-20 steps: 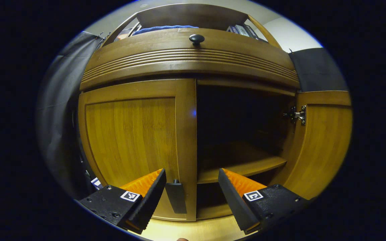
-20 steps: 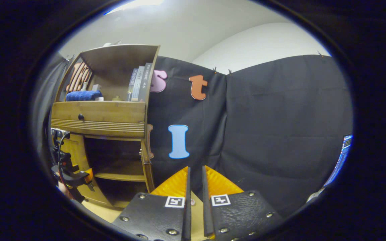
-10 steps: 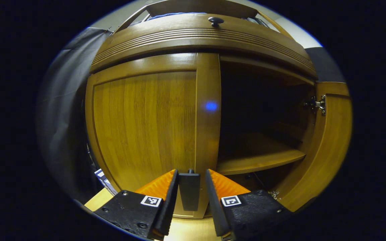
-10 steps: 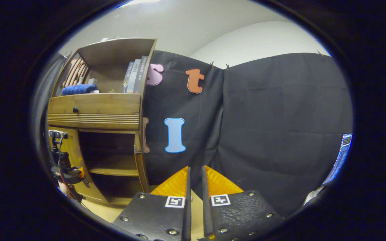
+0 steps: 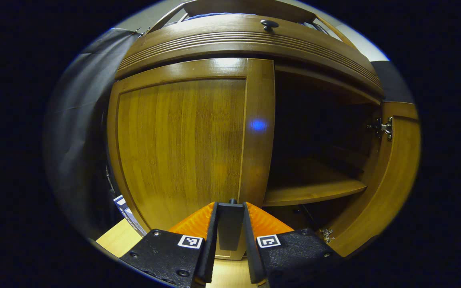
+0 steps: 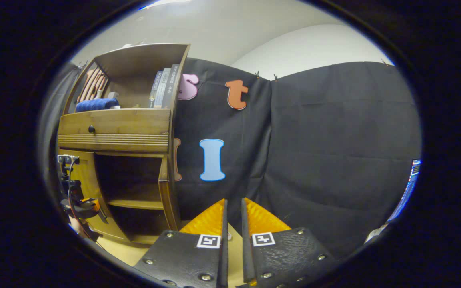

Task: Open the right door of the double-door shoe cabinet with the right hand, and open the left door with the left hand.

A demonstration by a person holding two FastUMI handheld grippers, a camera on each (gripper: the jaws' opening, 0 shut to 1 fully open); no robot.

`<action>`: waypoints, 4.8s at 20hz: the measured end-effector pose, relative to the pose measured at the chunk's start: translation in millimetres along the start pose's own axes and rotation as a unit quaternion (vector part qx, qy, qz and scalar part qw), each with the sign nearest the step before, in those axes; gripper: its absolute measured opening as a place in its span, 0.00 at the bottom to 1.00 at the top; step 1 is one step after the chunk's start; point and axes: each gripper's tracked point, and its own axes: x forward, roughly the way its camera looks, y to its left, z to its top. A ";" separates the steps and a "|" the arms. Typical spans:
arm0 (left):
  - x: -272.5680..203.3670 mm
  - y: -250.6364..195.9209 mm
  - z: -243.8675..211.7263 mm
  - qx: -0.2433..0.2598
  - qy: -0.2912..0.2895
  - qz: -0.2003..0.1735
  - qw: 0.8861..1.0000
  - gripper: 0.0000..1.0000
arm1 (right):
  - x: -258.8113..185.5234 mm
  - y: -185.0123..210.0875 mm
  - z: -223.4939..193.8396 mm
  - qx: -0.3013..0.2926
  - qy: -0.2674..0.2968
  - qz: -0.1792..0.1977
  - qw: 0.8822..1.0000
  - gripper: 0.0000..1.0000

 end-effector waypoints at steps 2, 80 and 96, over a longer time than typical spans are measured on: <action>-4.7 1.9 -1.3 -0.003 0.001 0.005 1.000 0.34 | 4.4 2.1 1.0 -0.007 0.001 0.009 1.000 0.15; -199.3 214.9 -16.8 -0.011 0.002 0.084 0.996 0.02 | 23.5 38.6 51.0 -0.023 -0.055 0.072 0.996 0.08; -197.9 261.7 -12.9 -0.014 -0.005 0.038 0.999 0.03 | 0.3 128.0 61.3 -0.010 -0.070 0.113 0.991 0.05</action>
